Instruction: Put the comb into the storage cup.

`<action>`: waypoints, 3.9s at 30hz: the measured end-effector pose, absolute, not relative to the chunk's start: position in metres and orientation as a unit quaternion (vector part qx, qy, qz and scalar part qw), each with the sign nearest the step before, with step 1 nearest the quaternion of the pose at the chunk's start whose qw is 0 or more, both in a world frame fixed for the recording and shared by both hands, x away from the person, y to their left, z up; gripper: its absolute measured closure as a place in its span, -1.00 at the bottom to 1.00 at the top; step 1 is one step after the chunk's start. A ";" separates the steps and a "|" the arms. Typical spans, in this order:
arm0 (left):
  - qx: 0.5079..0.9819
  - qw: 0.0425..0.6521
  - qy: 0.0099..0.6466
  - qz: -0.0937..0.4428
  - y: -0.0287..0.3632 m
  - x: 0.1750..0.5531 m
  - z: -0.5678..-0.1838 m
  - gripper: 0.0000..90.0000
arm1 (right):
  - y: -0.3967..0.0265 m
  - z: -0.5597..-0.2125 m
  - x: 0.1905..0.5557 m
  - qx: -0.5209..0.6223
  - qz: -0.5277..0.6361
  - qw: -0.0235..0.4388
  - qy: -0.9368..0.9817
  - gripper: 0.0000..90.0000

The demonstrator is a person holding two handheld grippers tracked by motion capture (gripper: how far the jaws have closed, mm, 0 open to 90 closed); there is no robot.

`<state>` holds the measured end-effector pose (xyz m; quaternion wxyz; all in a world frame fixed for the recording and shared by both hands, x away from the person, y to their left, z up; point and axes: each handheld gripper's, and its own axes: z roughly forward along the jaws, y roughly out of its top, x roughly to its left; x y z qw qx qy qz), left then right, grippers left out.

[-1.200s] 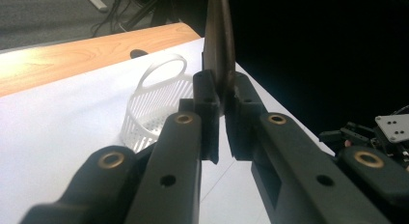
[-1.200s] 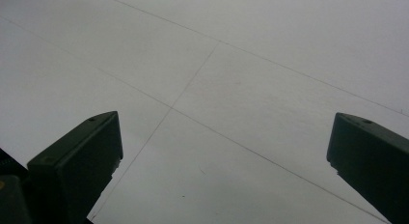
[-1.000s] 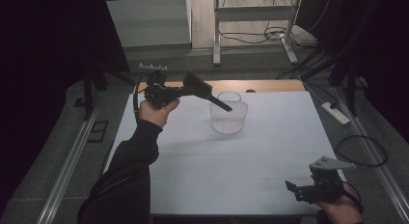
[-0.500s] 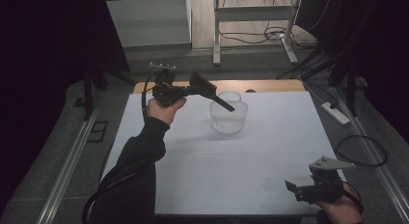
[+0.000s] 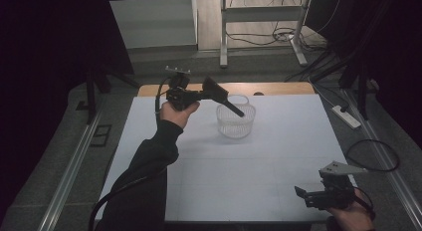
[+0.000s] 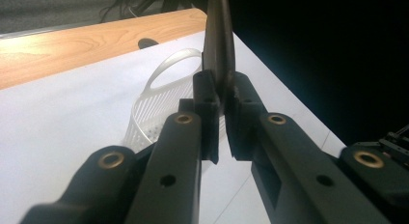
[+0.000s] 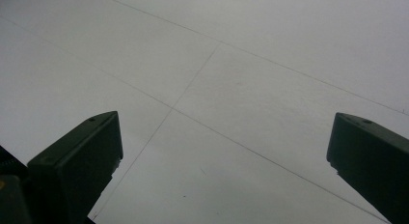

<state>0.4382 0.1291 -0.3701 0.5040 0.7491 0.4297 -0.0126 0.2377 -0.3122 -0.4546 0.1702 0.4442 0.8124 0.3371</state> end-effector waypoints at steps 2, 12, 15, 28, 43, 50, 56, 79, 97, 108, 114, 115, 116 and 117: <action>0.750 0.502 0.430 -0.012 0.127 0.440 -0.372 0.85 | -0.312 -0.455 0.238 0.444 0.337 0.170 0.812 -1.00; 0.755 0.496 0.429 -0.014 0.117 0.444 -0.382 0.86 | -0.312 -0.455 0.238 0.445 0.337 0.169 0.812 -1.00; 0.756 0.494 0.430 -0.014 0.114 0.445 -0.385 0.85 | -0.312 -0.455 0.238 0.445 0.337 0.169 0.812 -1.00; 0.759 0.489 0.430 -0.017 0.104 0.449 -0.396 0.85 | -0.312 -0.455 0.238 0.446 0.335 0.168 0.813 -1.00; 0.756 0.482 0.442 -0.024 0.097 0.453 -0.411 0.85 | -0.312 -0.455 0.238 0.446 0.336 0.167 0.813 -1.00; 0.752 0.482 0.448 -0.029 0.094 0.454 -0.418 0.85 | -0.312 -0.455 0.238 0.446 0.336 0.166 0.813 -1.00; 0.750 0.479 0.456 -0.031 0.094 0.454 -0.425 0.85 | -0.313 -0.455 0.238 0.447 0.335 0.166 0.813 -1.00; 0.716 0.486 0.500 -0.043 0.114 0.457 -0.454 0.77 | -0.312 -0.456 0.239 0.451 0.331 0.166 0.812 -1.00; 0.719 0.475 0.507 -0.026 0.115 0.457 -0.464 0.47 | -0.312 -0.456 0.239 0.450 0.330 0.165 0.813 -1.00; 0.731 0.473 0.492 0.015 0.116 0.453 -0.458 0.02 | -0.312 -0.455 0.239 0.449 0.330 0.165 0.813 -1.00; 0.744 0.465 0.476 0.057 0.116 0.449 -0.456 -0.32 | -0.312 -0.456 0.239 0.449 0.331 0.165 0.813 -1.00; 0.747 0.463 0.474 0.062 0.116 0.448 -0.456 -0.38 | -0.312 -0.456 0.239 0.449 0.331 0.166 0.813 -1.00; 0.749 0.461 0.471 0.067 0.115 0.447 -0.457 -0.43 | -0.312 -0.455 0.239 0.449 0.331 0.166 0.813 -1.00; 0.752 0.459 0.467 0.073 0.114 0.446 -0.457 -0.49 | -0.312 -0.456 0.239 0.448 0.331 0.166 0.814 -1.00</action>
